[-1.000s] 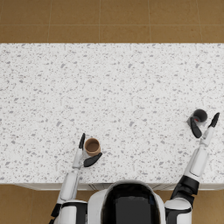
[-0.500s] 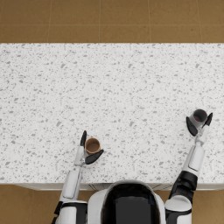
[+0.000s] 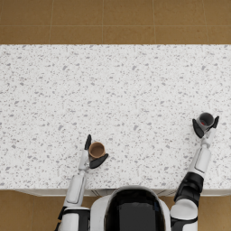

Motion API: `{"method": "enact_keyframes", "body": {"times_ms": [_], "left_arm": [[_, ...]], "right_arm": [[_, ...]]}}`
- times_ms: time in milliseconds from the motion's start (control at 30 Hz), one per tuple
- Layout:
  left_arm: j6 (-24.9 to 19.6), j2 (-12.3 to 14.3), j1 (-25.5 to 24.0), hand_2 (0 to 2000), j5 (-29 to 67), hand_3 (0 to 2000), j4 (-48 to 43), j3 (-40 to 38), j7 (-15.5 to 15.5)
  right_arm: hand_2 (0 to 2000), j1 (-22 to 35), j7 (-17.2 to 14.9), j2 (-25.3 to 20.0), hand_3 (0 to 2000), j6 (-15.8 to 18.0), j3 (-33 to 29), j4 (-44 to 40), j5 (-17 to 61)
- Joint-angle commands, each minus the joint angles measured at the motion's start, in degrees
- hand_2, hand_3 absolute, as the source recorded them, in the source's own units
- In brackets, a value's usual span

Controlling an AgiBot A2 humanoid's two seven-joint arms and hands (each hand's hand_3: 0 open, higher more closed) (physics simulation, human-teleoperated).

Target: Pick up two cups and pour the berry on the right into the cup on the left

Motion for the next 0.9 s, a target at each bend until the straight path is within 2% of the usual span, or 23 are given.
{"method": "enact_keyframes", "body": {"times_ms": [33, 167, 200, 233, 267, 300, 333, 400, 467, 567, 700, 900], "left_arm": [[-0.11, 0.43, 0.83, 0, 0.00, 0, 1.63, 0.76, -0.01], [-0.52, 1.10, 1.67, 0, 0.00, 0, 3.80, 1.24, -0.04], [-0.60, 1.13, 1.57, 1361, 0.00, 327, 3.83, 0.75, -0.04], [-1.20, 1.25, 1.74, 2000, 0.00, 653, 4.05, 0.47, -0.06], [-1.75, 1.34, 1.79, 2000, 0.00, 980, 4.26, 0.68, -0.08], [-1.90, 1.39, 1.81, 2000, 0.00, 1280, 4.49, 0.70, -0.10], [-1.67, 1.57, 2.09, 2000, -0.01, 1280, 4.91, 0.87, -0.21], [-1.34, 1.66, 1.94, 2000, -0.02, 1280, 2.37, 0.55, -0.26], [-1.32, 1.98, 2.10, 2000, -0.01, 1280, -2.64, 0.37, -0.24], [-1.61, 2.94, 3.42, 2000, -0.01, 1280, -4.87, 1.42, -0.21], [-1.98, 4.25, 5.08, 2000, -0.01, 1280, -6.25, 2.48, -0.16], [-2.10, 7.94, 10.53, 2000, -0.02, 1280, -4.51, 4.78, -0.13]], "right_arm": [[0, 1.75, 0.00, 0.35, 0, 0.01, -0.51, -0.59, -0.01], [0, 2.31, 0.00, 0.21, 0, -0.04, 0.20, -1.44, 0.00], [0, 2.37, 0.01, 0.19, 0, -0.07, 0.16, -1.74, 0.01], [1361, 1.34, 0.01, -0.09, 327, -0.10, -0.48, 0.69, 0.01], [2000, 1.60, -0.02, -0.07, 653, 0.01, -0.45, 0.56, 0.02], [2000, 0.66, 0.12, -0.35, 980, 0.85, -0.44, 2.66, 0.03], [2000, 0.69, 0.19, -0.41, 1280, 1.19, -0.56, 2.66, 0.02], [2000, 0.38, 0.36, -0.64, 1280, 1.59, -1.07, 3.85, 0.02], [2000, -1.36, 0.36, -1.23, 1280, 1.97, -0.65, 9.18, 0.02], [2000, -3.69, 0.26, -2.07, 1280, 2.54, 0.78, 16.81, 0.02], [2000, -5.66, 0.22, -2.86, 1280, 3.11, 3.23, 27.40, 0.02], [2000, -8.70, 0.23, -3.92, 1280, 3.70, 9.58, 44.29, 0.03]]}}
